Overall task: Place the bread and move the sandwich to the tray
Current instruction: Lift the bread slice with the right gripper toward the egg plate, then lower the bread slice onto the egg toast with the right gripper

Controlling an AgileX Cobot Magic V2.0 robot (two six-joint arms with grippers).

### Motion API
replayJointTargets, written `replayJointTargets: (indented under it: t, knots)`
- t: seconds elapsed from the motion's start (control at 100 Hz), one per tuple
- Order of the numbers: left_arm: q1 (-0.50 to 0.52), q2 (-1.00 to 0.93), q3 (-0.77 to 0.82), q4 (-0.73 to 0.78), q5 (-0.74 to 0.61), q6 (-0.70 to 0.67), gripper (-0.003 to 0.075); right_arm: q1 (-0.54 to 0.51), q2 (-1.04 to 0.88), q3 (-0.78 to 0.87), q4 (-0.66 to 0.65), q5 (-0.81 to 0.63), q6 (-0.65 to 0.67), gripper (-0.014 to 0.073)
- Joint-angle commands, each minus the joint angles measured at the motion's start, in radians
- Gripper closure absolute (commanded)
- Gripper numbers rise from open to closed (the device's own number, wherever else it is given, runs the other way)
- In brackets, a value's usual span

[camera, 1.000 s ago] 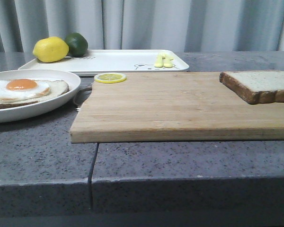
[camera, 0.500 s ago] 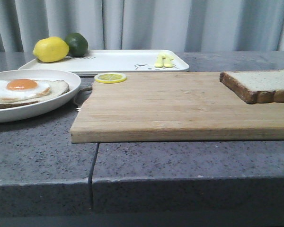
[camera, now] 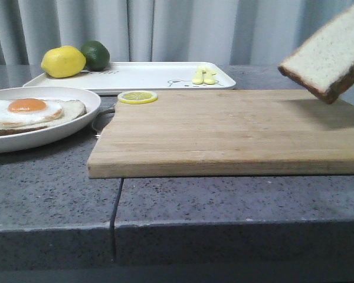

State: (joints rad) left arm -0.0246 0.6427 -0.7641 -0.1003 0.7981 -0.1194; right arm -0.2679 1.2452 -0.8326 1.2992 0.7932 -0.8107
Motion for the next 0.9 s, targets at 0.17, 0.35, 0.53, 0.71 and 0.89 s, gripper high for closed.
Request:
replayJointTargets:
  t: [0.17,0.35,0.53,0.71,0.89]
  knots:
    - [0.002,0.008,-0.036,-0.012,-0.066,-0.004,0.0207,0.243,-0.043,-0.058,0.321,-0.049,-0.006,0.0701]
    - [0.002,0.008,-0.036,-0.012,-0.066,-0.004,0.0207,0.438,-0.027,-0.06,0.487,-0.196,-0.093,0.0701]
    - [0.002,0.008,-0.036,-0.012,-0.066,-0.004,0.0207,0.592,0.034,-0.104,0.583,-0.283,-0.145,0.0701]
    - [0.002,0.008,-0.036,-0.012,-0.066,-0.004,0.0207,0.74,0.148,-0.214,0.583,-0.367,-0.145,0.0701]
    - [0.002,0.008,-0.036,-0.012,-0.066,-0.004,0.0207,0.851,0.276,-0.333,0.583,-0.432,-0.143,0.0701]
